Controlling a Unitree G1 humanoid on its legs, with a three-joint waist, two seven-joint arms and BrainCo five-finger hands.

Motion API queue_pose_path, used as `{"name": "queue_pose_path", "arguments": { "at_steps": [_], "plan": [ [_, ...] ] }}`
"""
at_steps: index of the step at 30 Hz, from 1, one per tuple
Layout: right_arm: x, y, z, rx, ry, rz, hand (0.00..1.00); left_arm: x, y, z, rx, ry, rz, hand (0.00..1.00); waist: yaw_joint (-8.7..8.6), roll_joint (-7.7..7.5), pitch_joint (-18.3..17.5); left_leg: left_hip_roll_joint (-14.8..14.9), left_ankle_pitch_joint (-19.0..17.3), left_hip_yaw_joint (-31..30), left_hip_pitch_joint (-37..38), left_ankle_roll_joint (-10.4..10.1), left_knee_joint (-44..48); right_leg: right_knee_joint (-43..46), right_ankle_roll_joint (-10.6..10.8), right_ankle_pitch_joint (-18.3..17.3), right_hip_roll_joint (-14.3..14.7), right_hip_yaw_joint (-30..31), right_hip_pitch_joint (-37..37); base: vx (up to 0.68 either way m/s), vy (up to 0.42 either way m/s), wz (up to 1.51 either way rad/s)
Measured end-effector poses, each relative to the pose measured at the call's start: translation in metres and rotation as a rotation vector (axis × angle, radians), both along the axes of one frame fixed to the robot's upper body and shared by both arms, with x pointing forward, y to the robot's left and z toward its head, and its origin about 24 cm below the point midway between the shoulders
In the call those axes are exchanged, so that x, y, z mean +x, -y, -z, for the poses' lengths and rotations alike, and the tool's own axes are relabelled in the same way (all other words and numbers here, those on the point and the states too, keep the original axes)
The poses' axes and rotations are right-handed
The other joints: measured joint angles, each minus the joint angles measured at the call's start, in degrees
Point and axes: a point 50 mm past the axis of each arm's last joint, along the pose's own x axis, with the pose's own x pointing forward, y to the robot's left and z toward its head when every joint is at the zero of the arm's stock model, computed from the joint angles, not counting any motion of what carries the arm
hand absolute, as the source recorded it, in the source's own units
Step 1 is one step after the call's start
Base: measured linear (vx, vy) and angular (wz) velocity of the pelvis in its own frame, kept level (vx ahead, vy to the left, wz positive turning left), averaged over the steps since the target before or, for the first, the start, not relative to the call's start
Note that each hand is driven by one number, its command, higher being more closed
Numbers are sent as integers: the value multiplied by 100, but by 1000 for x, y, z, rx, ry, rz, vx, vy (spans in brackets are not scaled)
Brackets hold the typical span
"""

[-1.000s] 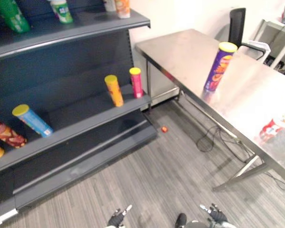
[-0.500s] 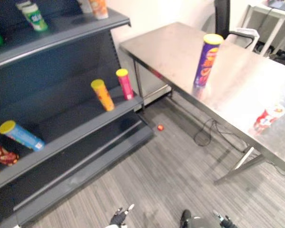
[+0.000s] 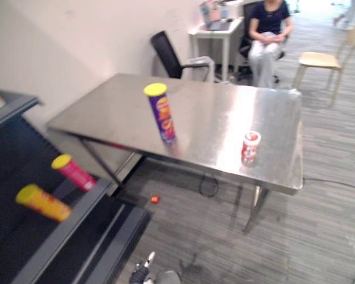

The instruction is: Put the gum and the chips on the shelf.

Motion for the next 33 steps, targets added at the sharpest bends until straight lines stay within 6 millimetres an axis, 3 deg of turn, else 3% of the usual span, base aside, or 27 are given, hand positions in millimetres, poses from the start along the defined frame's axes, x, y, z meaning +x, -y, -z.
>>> {"name": "queue_pose_path", "arguments": {
  "at_steps": [1, 2, 3, 4, 5, 8, 12, 14, 15, 18, 22, 24, 26, 33],
  "plan": [
    [4, -2, 0, 1, 8, -26, 0, -2, 0, 1, -2, -5, 0, 0, -1, 14, -36, -18, 45, -236, 68, 63, -651, 59, 122, -103, -54, 197, -38, 261, 381, -89],
    [2, -2, -1, -4, 7, -36, 0, -7, 4, 2, -13, -21, -3, 0, -9, 91, -165, -37, 309, -409, 187, 134, -1345, 196, 352, -271, -138, 365, -119, 270, 406, -70],
    [0, -1, -1, -6, 3, -34, 0, -9, 5, 3, -17, -25, -4, 0, -14, 132, -200, -36, 367, -435, 220, 103, -1468, 217, 413, -316, -143, 379, -126, 302, 462, -48],
    [-5, -4, 1, 6, -10, -26, 0, -11, 3, 3, -14, -34, -6, 0, -32, 55, -326, -220, 257, -296, 299, -602, -1504, 342, 573, -426, -366, 457, -159, 301, 428, -51],
    [-8, -11, 3, 33, -20, -22, 0, -17, -2, 4, -3, -52, -10, 0, -4, -69, -494, -379, 167, 7, 343, -519, -1516, 329, 586, -258, -593, 390, -251, 300, 410, -62],
    [-9, -19, 4, 61, -14, -2, 0, -22, -7, 6, 17, -94, 35, 0, -29, -202, -681, -633, 1, 462, 604, -328, -1616, -129, 698, 293, -973, 374, -166, 226, 370, -67],
    [-5, -16, 4, 56, -7, -1, 0, -26, -3, 8, 22, -130, 115, 0, -2, -130, -794, -634, -12, 1053, 995, -266, -2013, -403, 732, 1023, -987, 494, -318, 98, 217, -86],
    [-2, -16, 4, 57, -7, -10, 0, -22, -3, 7, 44, -133, 202, 0, -23, -116, -799, -638, 21, 1206, 1063, -215, -2125, -480, 727, 1282, -1034, -105, -436, 15, 68, -64],
    [-3, -14, 5, 55, -20, -24, 0, -20, -2, 7, 51, -132, 239, 0, -14, -103, -792, -636, 40, 1247, 1075, -188, -2134, -561, 671, 1400, -1107, -936, -453, -2, 12, -43],
    [-2, -12, 5, 51, -33, -51, 0, -18, -2, 7, 56, -142, 268, 0, 6, -72, -774, -731, 75, 1354, 1255, -139, -2278, -910, 645, 1440, -1207, -2087, -216, -31, -14, -31],
    [-1, -9, 4, 46, -39, -73, 0, -17, 0, 8, 52, -144, 285, 0, 31, -46, -744, -807, 214, 1356, 1379, -163, -2497, -1361, 612, 1384, -1212, -2243, -22, -92, -63, -16],
    [1, -10, 4, 47, -34, -74, 0, -15, -1, 7, 53, -141, 286, 0, 43, -163, -668, -870, 381, 1378, 1485, -184, -2765, -1459, 654, 1243, -1236, -2292, -16, -159, -114, -12],
    [-1, -2, 3, 29, -42, -73, 0, -16, 5, 8, 34, -143, 287, 0, 14, 14, -592, -852, 679, 1307, 1749, -253, -3422, -1460, 660, 1193, -1112, -2316, -62, -168, -114, -3],
    [-14, 8, 2, 11, -61, 7, 0, -18, 1, 8, 37, -143, 257, 0, 18, -58, -612, -671, 719, 1198, 1699, -315, -3501, -1791, 659, 1195, -856, -2308, 29, -44, -55, -9]
  ]
}}
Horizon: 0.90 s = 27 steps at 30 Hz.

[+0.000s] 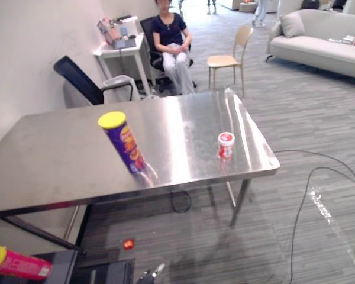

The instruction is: Put the gum and the chips on the shelf.

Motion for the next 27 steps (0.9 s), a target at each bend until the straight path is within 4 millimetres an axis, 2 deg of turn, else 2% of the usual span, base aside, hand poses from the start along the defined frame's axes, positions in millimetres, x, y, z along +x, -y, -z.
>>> {"name": "queue_pose_path", "arguments": {
  "at_steps": [3, 5, 6, 9, 10, 11, 12, 16, 17, 18, 20, 22, 27],
  "plan": [
    [-7, 23, -5, -54, 14, 162, 0, -1, -3, 0, 5, 4, -28, 0, 0, -39, -8, -14, -66, 13, 3, -37, 5, 31, -22, 41, -12, 46, -20, 97, 19, 0],
    [-9, 55, -16, -134, 53, 318, 0, -5, -10, -1, 22, -1, -40, 0, -6, -49, -17, -14, -110, 64, 32, -52, 34, 59, -31, 116, 2, 138, -42, 152, 24, -12],
    [-7, 65, -20, -157, 73, 357, 0, -7, -11, -1, 24, -5, -49, 0, -10, -45, -21, -11, -118, 90, 33, -46, 35, 66, -40, 125, 8, 157, -70, 184, 20, -18],
    [5, 111, -43, -268, 171, 500, 0, -16, -17, -1, 30, -20, -103, 0, -48, -62, -65, -4, -148, 181, 17, -41, 37, 100, -40, 134, 37, 260, -174, 195, 14, -17],
    [7, 118, -47, -288, 180, 506, 0, -17, -18, 0, 29, -22, -109, 0, -51, -85, -50, 9, -166, 184, 27, -48, 37, 114, -40, 134, 49, 262, -175, 159, 3, -10],
    [16, 132, -57, -335, 220, 518, 0, -19, -18, 0, 29, -23, -118, 0, -44, -42, -77, 33, -197, 196, 82, -63, 38, 136, -41, 134, 67, 265, -157, 107, 3, -10],
    [21, 137, -62, -358, 240, 514, 0, -19, -18, 0, 29, -22, -123, 0, -44, -54, -70, 35, -210, 204, 119, -60, 39, 148, -41, 134, 68, 275, -142, 131, 11, -12],
    [71, 165, -109, -569, 401, 321, 0, -18, -17, -1, 28, -10, -125, 0, -48, -55, -69, 24, -474, 297, 130, -28, 341, 215, -41, 133, 9, 335, -106, 62, 26, -17],
    [88, 168, -130, -653, 465, 235, 0, -17, -16, -1, 28, -4, -123, 0, -49, -50, -72, -8, -509, 332, 129, -30, 401, 228, -41, 133, -40, 353, -111, 23, 32, -15],
    [97, 169, -142, -704, 496, 188, 0, -17, -16, -1, 27, -2, -121, 0, -49, -50, -72, -9, -523, 335, 131, -32, 416, 239, -41, 133, -54, 369, -119, 17, 31, -15],
    [130, 159, -184, -880, 620, 5, 0, -17, -14, -2, 30, 6, -96, 0, -51, -18, -94, -27, -606, 353, 120, -12, 459, 255, -41, 133, -75, 405, -168, -4, 15, -14],
    [144, 146, -200, -952, 676, -70, 0, -15, -16, -3, 36, 14, -83, 0, -45, -52, -81, -41, -609, 350, 95, -16, 481, 258, -40, 133, -89, 402, -197, -33, -13, -7],
    [170, 107, -216, -997, 789, -268, 0, -14, -16, -3, 40, 15, -43, 0, -44, -60, -90, -48, -611, 318, -45, -18, 502, 250, -35, 129, -95, 390, -330, -55, -33, -1]
  ]
}}
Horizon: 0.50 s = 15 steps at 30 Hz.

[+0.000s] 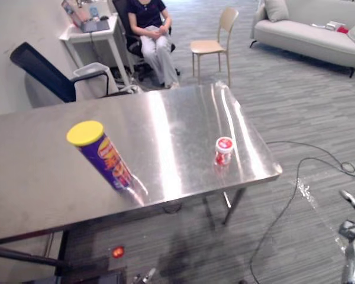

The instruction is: Put the gum and the chips on the shelf.

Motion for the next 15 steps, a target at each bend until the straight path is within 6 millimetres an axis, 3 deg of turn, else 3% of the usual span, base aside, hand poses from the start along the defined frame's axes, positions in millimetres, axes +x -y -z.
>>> {"name": "queue_pose_path", "arguments": {
  "at_steps": [6, 15],
  "plan": [
    [3, -30, -38, -164, 81, -226, 0, -1, -1, 0, -7, 0, 21, 0, -3, -23, 1, 0, -2, -161, -101, 0, 123, -1, 6, -4, 5, -111, 13, -67, -32, 6],
    [14, -70, -36, -154, 77, -521, 0, -7, -3, 0, -8, -18, 73, 0, 9, -65, -38, -3, 49, -433, -273, 28, 197, 2, 11, 1, -11, -337, 25, -18, -8, 14]
  ]
}}
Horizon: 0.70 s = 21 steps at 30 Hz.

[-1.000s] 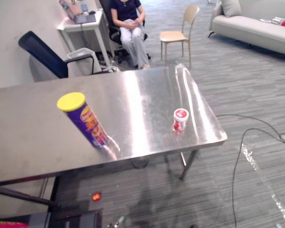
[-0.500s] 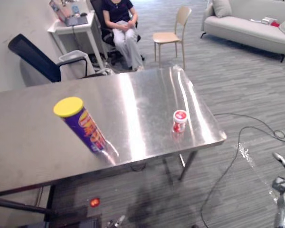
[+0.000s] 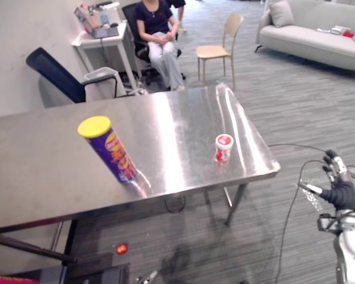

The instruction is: Put the gum and the chips on the shelf.

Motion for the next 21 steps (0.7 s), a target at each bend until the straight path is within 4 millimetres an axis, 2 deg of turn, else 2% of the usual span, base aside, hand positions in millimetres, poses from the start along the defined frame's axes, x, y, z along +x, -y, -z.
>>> {"name": "queue_pose_path", "arguments": {
  "at_steps": [7, 10, 12, 21],
  "plan": [
    [25, -30, -2, 35, 26, -130, 0, -4, -6, -1, 26, -20, 40, 0, 21, -62, 1, -10, 37, -234, -121, 23, 27, -1, 2, 2, -16, -244, 53, 24, 4, 16],
    [35, -34, 4, 54, 9, -135, 0, -5, -7, -1, 31, -22, 39, 0, 46, -119, 11, -24, 78, -377, -197, 31, 36, -2, 2, 2, -33, -371, 76, 11, 5, 27],
    [41, -34, 7, 67, 0, -122, 0, -5, -7, -1, 31, -29, 37, 0, 169, -119, 12, -31, 90, -419, -201, 32, 36, -2, 2, 2, -40, -399, 96, 6, 8, 13],
    [67, -37, 8, 123, -4, -85, 0, -7, -9, 0, 47, -45, 26, 0, 203, -161, 169, -90, 362, -733, -368, 44, -143, -1, -1, 3, -77, -650, 48, -37, -5, 18]
  ]
}}
